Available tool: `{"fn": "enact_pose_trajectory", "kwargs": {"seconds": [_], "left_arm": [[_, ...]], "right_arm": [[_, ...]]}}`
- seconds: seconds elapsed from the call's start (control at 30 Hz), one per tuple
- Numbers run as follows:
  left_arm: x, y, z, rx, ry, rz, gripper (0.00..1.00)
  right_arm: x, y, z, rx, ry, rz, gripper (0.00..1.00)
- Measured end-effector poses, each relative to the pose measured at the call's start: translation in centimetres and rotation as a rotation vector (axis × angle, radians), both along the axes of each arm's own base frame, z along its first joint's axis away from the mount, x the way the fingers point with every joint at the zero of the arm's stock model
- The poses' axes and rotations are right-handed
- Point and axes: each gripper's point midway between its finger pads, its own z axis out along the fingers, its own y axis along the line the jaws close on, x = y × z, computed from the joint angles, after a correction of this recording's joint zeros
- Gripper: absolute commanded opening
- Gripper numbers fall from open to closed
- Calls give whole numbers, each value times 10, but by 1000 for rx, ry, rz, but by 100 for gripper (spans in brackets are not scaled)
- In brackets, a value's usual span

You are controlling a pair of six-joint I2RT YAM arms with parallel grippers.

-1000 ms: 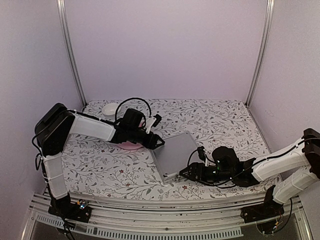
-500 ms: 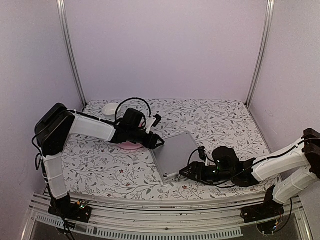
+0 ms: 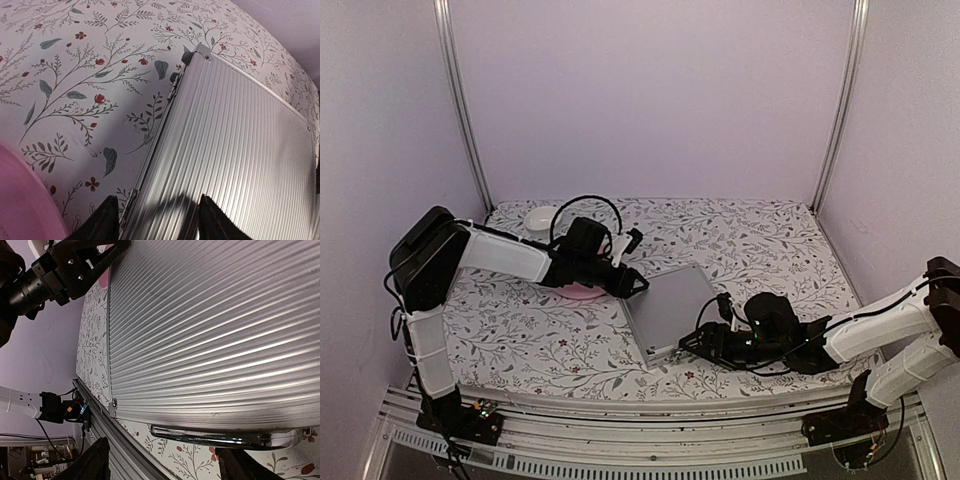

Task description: Pack up texas hold em set

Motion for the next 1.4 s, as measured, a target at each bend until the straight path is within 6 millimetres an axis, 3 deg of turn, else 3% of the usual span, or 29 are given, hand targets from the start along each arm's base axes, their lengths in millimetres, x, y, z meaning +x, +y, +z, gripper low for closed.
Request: {"fn": "enact_pose_trajectory", "kwargs": {"seconds": [0.43,0.97,1.4], "left_arm": [[-1,0,-1,-5,-11,2,52],[-19,10,-1,-4,-14,21,52],[-45,18,-2,6,-2,35,51]], "right_arm": [[1,0,2,26,11,-18,72],[2,-6,-3,22,14,-48,61],[2,-14,-13,-15,23,-69,38]]}}
